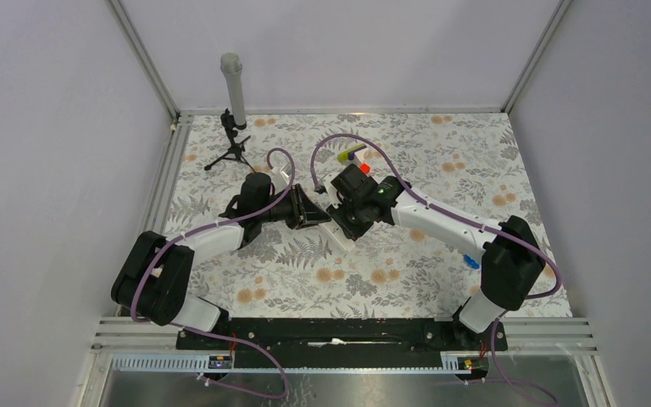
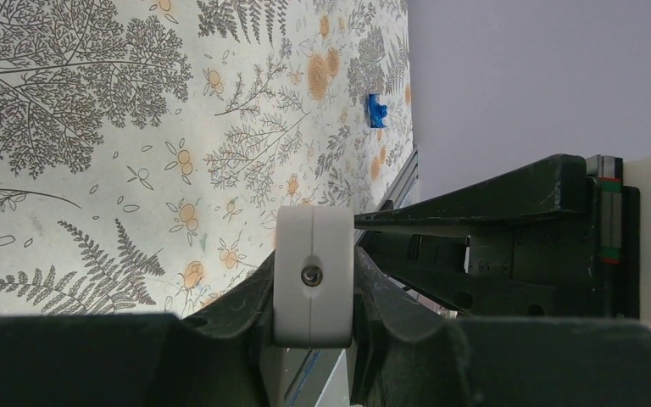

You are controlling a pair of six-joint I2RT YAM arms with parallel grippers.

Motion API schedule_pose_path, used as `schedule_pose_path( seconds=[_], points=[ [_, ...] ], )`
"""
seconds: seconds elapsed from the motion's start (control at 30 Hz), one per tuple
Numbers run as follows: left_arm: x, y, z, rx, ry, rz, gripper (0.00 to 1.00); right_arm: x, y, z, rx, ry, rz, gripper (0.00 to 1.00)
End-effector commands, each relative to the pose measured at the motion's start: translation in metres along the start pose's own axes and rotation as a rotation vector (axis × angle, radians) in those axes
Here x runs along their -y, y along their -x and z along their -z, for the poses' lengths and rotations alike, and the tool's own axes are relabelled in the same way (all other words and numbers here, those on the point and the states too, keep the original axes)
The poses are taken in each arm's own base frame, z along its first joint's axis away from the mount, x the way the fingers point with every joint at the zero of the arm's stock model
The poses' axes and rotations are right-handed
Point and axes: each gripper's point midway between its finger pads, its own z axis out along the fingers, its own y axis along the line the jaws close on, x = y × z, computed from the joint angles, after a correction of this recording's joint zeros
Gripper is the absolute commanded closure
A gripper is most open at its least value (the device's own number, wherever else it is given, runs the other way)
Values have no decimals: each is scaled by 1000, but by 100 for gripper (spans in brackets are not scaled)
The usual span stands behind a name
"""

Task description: Load the batteries into the remote control

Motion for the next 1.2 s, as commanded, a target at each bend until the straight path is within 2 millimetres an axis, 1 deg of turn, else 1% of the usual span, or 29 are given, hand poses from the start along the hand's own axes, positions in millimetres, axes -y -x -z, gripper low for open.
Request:
schedule_pose_path(
  seconds=[0.0,0.17,0.47,0.5,0.57,0.73,0.8,0.9,0.93,1.03,1.1,1.17],
  points=[
    [36,13,2,-3,-111,-59,100,-1,17,3,55,-11,-19,71],
    [36,17,4,4,-112,-40,100,-2,21,7,71,-10,-55,69],
    [30,25,10,23,-107,-14,100,-1,35,19,105,-23,-109,61],
    [29,26,11,23,-105,-9,100,4,38,22,113,-50,-121,59],
    [28,28,13,30,-105,-3,100,8,43,26,131,-65,-144,56],
    [28,34,19,49,-117,8,100,11,63,45,198,-53,-225,49],
    [29,37,22,59,-123,16,100,11,72,54,231,-34,-276,44],
    [35,43,27,75,-143,27,100,15,81,68,276,-25,-390,33],
    [38,45,29,81,-154,31,100,21,81,73,291,-39,-451,29],
    [52,52,37,101,-192,39,100,27,82,84,358,-18,-613,18],
    [62,56,42,113,-214,42,100,27,84,92,432,21,-698,12],
    [71,61,47,114,-218,37,100,17,89,104,503,114,-779,8]
  ],
)
